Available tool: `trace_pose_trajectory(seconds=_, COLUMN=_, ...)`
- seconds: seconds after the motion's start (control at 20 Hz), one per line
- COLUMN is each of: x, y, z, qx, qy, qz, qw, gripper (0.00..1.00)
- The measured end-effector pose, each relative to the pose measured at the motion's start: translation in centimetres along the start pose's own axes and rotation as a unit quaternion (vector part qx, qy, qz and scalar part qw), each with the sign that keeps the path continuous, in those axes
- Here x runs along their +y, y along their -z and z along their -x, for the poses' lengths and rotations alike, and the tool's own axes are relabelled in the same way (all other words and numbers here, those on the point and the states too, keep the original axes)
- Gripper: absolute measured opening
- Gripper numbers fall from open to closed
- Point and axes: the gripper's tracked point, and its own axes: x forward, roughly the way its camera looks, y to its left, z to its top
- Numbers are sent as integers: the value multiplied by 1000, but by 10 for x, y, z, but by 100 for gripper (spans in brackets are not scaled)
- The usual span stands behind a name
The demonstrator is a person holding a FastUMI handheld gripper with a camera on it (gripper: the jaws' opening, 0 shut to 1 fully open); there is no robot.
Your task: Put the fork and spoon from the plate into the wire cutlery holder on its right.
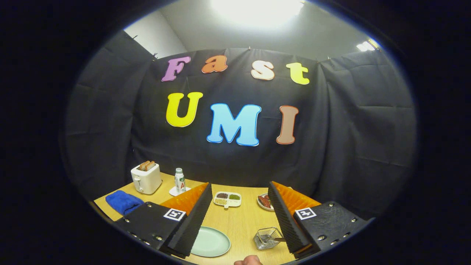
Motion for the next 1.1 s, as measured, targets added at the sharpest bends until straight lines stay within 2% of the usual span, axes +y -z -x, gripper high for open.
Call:
trace_pose_trajectory(seconds=0.5, x=9, y=17, z=-5, qx=16, qy=-15, qz=-4, qw=1000, gripper=93)
trace_pose_trajectory(seconds=0.9, x=-2, y=68, z=-2, qx=35, qy=18, qz=-28, qw=999, gripper=93)
trace_pose_trajectory(seconds=1.1, x=2, y=93, z=-3, qx=59, qy=8, qz=-25, qw=998, gripper=93)
